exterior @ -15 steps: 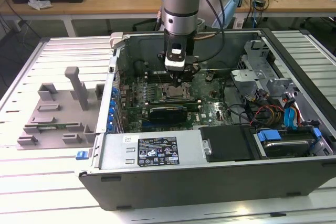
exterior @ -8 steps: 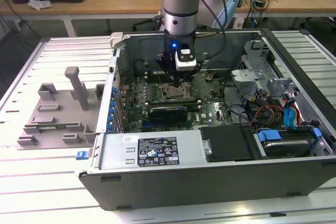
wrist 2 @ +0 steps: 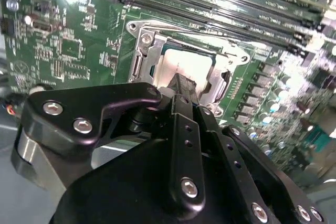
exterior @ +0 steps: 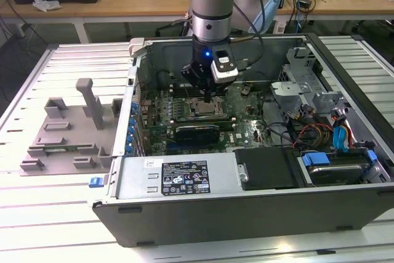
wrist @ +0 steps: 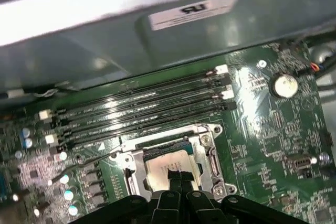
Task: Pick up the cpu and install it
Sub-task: 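Close the cpu cover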
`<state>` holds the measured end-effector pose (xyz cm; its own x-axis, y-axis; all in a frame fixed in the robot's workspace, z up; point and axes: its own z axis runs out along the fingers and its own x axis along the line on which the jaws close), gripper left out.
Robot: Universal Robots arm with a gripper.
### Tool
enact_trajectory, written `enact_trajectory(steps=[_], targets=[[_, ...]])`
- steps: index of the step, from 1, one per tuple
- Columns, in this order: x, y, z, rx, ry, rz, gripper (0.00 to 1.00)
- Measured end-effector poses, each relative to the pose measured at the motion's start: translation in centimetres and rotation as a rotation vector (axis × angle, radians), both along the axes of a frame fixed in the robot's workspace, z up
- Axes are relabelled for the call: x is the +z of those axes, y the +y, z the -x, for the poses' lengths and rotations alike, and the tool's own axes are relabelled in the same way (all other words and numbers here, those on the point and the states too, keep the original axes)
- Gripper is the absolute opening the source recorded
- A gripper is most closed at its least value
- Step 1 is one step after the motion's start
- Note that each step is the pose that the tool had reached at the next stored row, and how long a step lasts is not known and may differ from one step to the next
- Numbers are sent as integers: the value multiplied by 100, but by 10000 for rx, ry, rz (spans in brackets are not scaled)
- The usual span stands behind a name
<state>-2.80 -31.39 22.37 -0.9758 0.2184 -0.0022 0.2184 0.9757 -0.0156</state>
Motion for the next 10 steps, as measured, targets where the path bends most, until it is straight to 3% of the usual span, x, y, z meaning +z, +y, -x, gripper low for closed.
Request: enact_trajectory(steps=[8, 10], targets=[[-8, 0, 0, 1756, 0, 1, 11], [-9, 0, 2, 1934, 0, 4, 11]])
